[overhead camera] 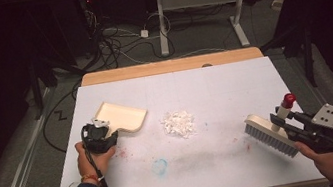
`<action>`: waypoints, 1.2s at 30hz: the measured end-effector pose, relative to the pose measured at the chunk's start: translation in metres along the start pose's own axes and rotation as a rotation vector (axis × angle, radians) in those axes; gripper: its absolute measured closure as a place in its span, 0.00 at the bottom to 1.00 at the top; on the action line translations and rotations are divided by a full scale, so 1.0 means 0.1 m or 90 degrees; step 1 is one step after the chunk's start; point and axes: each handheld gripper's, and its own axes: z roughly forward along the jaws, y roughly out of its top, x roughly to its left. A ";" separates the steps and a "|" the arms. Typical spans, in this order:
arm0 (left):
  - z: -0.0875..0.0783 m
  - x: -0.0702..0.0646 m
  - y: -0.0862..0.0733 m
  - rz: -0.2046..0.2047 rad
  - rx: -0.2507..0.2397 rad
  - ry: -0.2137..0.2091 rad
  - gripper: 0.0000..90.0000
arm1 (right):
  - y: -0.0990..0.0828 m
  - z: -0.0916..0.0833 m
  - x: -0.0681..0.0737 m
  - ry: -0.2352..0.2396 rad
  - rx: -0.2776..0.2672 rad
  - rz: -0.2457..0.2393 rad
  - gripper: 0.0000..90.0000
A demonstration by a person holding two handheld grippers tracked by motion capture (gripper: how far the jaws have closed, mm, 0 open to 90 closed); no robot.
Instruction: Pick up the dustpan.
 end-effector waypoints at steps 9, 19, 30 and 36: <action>-0.28 -0.06 -0.06 0.074 0.004 -0.007 0.71 | -0.01 0.01 -0.03 -0.007 0.001 0.006 0.78; -0.43 -0.21 -0.19 0.146 0.007 -0.049 0.71 | -0.01 0.12 -0.05 -0.008 0.006 0.007 0.78; -0.54 -0.23 -0.25 0.177 0.000 -0.098 0.71 | 0.00 0.36 -0.12 -0.022 0.015 0.022 0.78; -0.65 -0.28 -0.30 0.194 -0.004 -0.125 0.71 | 0.03 0.56 -0.16 -0.035 0.019 0.034 0.78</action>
